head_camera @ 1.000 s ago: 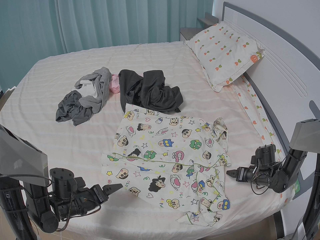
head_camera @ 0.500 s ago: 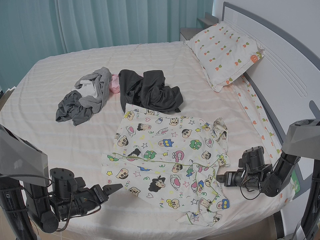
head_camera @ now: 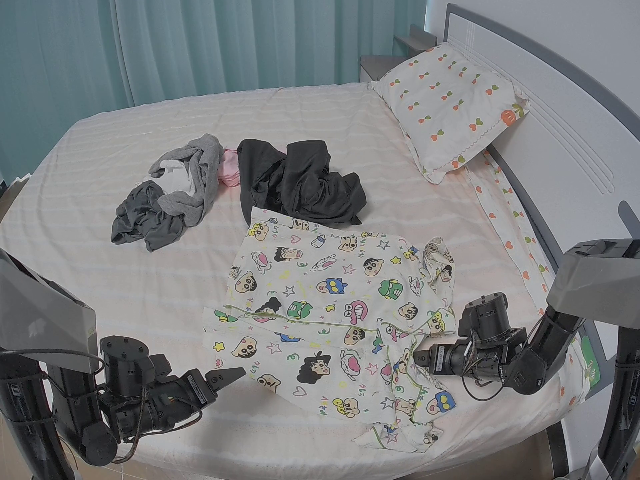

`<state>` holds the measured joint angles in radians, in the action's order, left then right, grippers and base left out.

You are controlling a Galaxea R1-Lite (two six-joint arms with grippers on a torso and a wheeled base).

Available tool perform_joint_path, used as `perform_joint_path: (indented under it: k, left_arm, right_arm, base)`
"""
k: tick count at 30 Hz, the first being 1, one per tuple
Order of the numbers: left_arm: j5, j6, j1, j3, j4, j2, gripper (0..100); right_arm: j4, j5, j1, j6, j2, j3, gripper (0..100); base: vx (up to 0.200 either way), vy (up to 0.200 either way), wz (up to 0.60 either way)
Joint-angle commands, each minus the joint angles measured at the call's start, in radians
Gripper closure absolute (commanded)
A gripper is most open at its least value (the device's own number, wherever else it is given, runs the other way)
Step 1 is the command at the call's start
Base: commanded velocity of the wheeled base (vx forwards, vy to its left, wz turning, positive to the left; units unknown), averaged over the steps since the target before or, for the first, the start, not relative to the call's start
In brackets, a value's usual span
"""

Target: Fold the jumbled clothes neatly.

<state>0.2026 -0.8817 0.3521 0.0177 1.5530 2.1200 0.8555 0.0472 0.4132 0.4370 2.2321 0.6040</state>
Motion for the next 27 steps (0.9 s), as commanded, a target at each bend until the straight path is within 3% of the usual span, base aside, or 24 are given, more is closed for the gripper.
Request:
perform_joint_path:
  k: [1,4,5,18,27]
  left_arm:
    - [0.000,0.000,0.001,-0.013,0.004,0.001,0]
    - [0.000,0.000,0.001,-0.013,0.004,0.001,0]
    - [0.000,0.000,0.001,-0.013,0.004,0.001,0]
    - [0.000,0.000,0.001,-0.013,0.004,0.000,0]
    - [0.000,0.000,0.001,-0.013,0.004,-0.002,0]
  right_arm:
    - [-0.001,-0.001,0.007,0.000,0.032,0.023,0]
    - [-0.003,0.000,0.006,0.009,0.043,0.034,0]
    - [-0.003,0.000,0.009,0.025,0.044,0.036,100]
    - [-0.043,0.002,0.018,0.085,0.032,0.029,100]
    - [-0.043,0.006,-0.016,0.088,-0.077,-0.030,100]
  base:
    - [0.000,0.000,0.00]
    - [0.000,0.000,0.00]
    - [0.000,0.000,0.00]
    - [0.000,0.000,0.00]
    - [0.000,0.000,0.00]
